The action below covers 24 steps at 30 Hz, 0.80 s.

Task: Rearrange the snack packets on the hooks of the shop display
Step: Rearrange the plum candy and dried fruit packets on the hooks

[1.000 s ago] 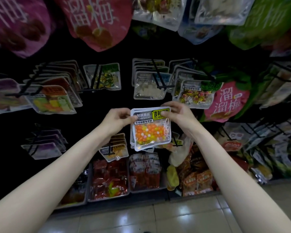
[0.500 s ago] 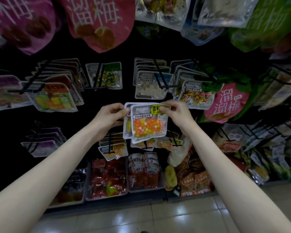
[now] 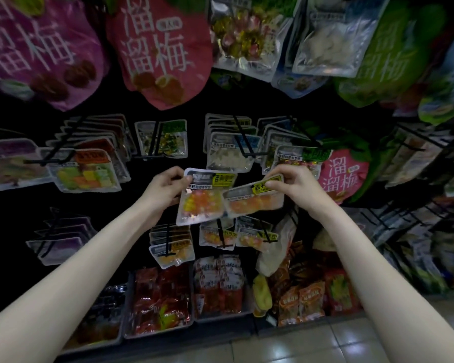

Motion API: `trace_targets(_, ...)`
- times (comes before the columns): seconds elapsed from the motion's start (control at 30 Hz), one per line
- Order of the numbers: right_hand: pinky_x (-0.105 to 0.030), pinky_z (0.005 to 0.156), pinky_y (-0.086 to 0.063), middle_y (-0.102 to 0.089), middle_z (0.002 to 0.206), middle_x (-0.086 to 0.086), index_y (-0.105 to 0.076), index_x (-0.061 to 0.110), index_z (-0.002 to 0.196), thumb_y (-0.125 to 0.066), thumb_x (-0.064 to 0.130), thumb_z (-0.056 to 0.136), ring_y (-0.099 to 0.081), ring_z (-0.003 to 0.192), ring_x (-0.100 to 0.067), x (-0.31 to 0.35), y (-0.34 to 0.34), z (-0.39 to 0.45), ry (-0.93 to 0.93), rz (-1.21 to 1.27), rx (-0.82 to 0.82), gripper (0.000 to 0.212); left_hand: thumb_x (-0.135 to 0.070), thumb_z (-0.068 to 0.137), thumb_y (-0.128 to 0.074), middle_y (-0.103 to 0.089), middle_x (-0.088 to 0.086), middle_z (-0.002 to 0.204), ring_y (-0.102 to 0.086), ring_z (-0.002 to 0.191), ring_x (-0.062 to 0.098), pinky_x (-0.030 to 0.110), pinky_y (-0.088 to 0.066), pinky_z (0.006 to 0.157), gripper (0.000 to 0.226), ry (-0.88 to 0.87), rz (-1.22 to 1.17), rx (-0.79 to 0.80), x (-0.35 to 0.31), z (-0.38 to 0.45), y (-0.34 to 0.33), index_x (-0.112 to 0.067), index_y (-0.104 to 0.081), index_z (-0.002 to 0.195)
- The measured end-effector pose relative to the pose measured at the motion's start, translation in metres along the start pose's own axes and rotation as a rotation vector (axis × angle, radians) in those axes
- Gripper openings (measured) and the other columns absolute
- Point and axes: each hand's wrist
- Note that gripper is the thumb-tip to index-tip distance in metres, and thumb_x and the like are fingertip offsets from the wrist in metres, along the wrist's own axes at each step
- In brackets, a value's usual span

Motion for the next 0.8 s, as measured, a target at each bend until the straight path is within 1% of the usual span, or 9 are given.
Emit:
trace_targets(0.13,-0.027,0.09,-0.041,-0.06,0.103,0.004,-0.06,0.021,0.075,-0.065,0.009,0.084,-0.056,0.1,-0.009,-0.006,-0.019,0.002,-0.1,0.18,-0.051,0.016,-0.017,0.095,-0.048,-0.067,-0.006,0.069,-0.064,0.065,0.006,0.019,-0.051,0.059,0.016,0.029,-0.135,0.134,-0.005,0.0,-0.026,-0.015,-0.049,0.079)
trace_targets(0.27,-0.029,0.077,-0.042,-0.057,0.08,0.002,-0.055,0.018,0.076,-0.064,0.007,0.085,-0.055,0.079,-0.011,-0.006,-0.027,0.004,-0.11,0.306,-0.139,0.017,-0.017,0.094,-0.05,-0.069,-0.003,0.077,-0.065,0.072,0.01,0.021,-0.052,0.063,0.013,0.047,-0.142,0.196,-0.006,0.008,-0.041,-0.014,-0.052,0.081)
trace_targets(0.33,-0.019,0.073,-0.042,-0.055,0.08,0.007,-0.053,0.02,0.08,-0.063,0.007,0.087,-0.053,0.078,-0.004,-0.006,-0.022,0.006,-0.03,0.15,-0.203,0.017,-0.017,0.092,-0.054,-0.069,0.002,0.092,-0.066,0.09,0.016,0.025,-0.053,0.075,0.006,0.029,-0.079,0.123,-0.006,0.019,-0.037,-0.013,-0.057,0.089)
trace_targets(0.4,-0.011,0.071,-0.04,-0.052,0.088,0.016,-0.052,0.02,0.091,-0.062,0.007,0.088,-0.052,0.084,0.0,-0.008,-0.016,0.008,0.046,-0.017,-0.18,0.016,-0.017,0.09,-0.058,-0.063,0.006,0.114,-0.057,0.112,0.021,0.026,-0.047,0.089,0.02,-0.052,0.116,-0.055,-0.009,0.038,-0.031,-0.011,-0.058,0.11)
trace_targets(0.47,-0.015,0.08,-0.04,-0.048,0.097,0.026,-0.048,0.025,0.103,-0.062,0.008,0.087,-0.054,0.097,-0.005,-0.011,-0.01,0.01,0.051,-0.08,-0.131,0.027,-0.017,0.09,-0.059,-0.05,0.008,0.133,-0.045,0.126,0.022,0.023,-0.036,0.094,0.043,-0.149,0.327,-0.163,-0.015,0.06,-0.033,-0.008,-0.046,0.13)
trace_targets(0.53,-0.023,0.087,-0.04,-0.05,0.103,0.026,-0.05,0.03,0.106,-0.064,0.009,0.086,-0.054,0.106,-0.009,-0.015,-0.005,0.013,0.017,-0.085,-0.111,0.032,-0.016,0.09,-0.06,-0.045,0.009,0.139,-0.041,0.129,0.023,0.023,-0.033,0.094,0.052,-0.199,0.412,-0.166,-0.02,0.084,-0.041,-0.007,-0.039,0.137)
trace_targets(0.67,-0.025,0.091,-0.039,-0.06,0.104,0.012,-0.059,0.025,0.102,-0.066,0.007,0.084,-0.054,0.105,-0.008,-0.024,0.001,0.014,-0.034,-0.056,-0.167,0.026,-0.014,0.086,-0.065,-0.063,0.015,0.114,-0.058,0.107,0.029,0.031,-0.045,0.083,0.034,-0.207,0.502,-0.271,-0.019,0.11,-0.062,-0.005,-0.058,0.118)
trace_targets(0.73,-0.024,0.092,-0.041,-0.061,0.1,0.015,-0.06,0.024,0.098,-0.066,0.005,0.083,-0.056,0.103,-0.008,-0.029,0.002,0.014,-0.038,-0.035,-0.173,0.024,-0.013,0.086,-0.064,-0.064,0.008,0.092,-0.061,0.092,0.026,0.028,-0.042,0.072,0.014,-0.337,0.576,-0.279,-0.018,0.097,-0.071,-0.006,-0.066,0.098)
trace_targets(0.8,-0.015,0.088,-0.041,-0.062,0.096,0.015,-0.062,0.02,0.096,-0.066,0.003,0.082,-0.057,0.1,-0.006,-0.031,0.003,0.014,-0.044,-0.014,-0.174,0.022,-0.01,0.086,-0.062,-0.055,-0.001,0.083,-0.055,0.083,0.02,0.027,-0.037,0.067,0.006,-0.534,0.673,-0.268,-0.013,0.076,-0.075,-0.007,-0.067,0.088)
Point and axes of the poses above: each hand's wrist, its own z-axis towards the middle knuckle, its own y-axis out of the back of the hand, x = y × z
